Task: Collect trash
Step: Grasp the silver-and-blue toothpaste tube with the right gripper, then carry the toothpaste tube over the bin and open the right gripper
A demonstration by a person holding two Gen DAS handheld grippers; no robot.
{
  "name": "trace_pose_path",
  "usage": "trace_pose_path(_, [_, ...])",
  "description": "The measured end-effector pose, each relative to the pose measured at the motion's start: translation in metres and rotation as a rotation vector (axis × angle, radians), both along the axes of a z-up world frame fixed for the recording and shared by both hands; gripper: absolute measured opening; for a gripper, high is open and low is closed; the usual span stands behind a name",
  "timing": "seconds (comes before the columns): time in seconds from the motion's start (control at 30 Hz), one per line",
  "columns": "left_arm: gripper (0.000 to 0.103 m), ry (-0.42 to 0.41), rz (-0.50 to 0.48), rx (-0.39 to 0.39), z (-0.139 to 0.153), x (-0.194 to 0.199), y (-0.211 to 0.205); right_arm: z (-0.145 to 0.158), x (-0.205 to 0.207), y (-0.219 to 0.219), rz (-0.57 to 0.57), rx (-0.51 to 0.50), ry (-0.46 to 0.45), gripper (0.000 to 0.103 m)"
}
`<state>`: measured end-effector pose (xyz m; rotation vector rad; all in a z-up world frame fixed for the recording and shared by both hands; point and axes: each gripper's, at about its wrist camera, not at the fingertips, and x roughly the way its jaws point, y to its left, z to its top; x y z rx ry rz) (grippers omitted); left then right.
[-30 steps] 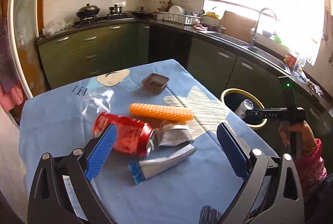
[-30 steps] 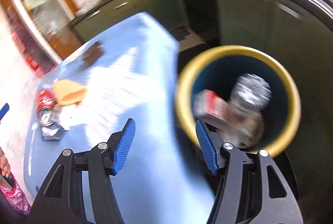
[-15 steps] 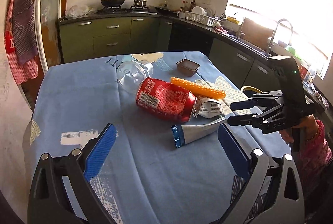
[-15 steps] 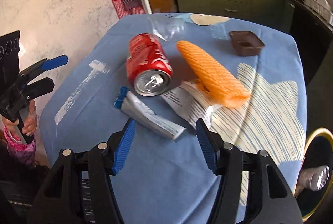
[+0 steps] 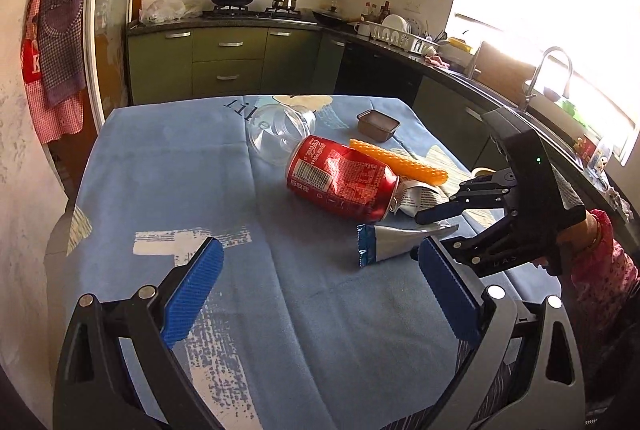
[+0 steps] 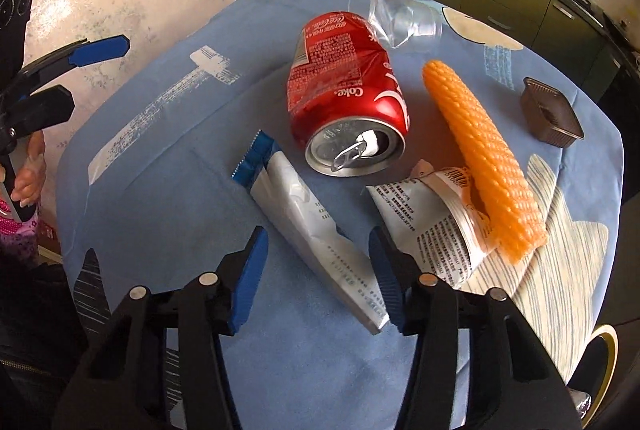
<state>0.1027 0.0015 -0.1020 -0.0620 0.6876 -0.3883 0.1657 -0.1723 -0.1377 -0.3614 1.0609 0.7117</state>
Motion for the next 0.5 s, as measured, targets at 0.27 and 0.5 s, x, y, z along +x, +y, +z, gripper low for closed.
trace_pose_path(0.27, [0.097,0.011,0.004,-0.013,-0.003,0.002,-0.002,-0.005,-0.019,0.0,0.034,-0.026,-0.001,0.023])
trace_pose_path(0.5, [0.097,0.021,0.017,-0.019,-0.006,0.001,0.0,0.001,-0.034,-0.006,0.019,0.085,0.036,0.017])
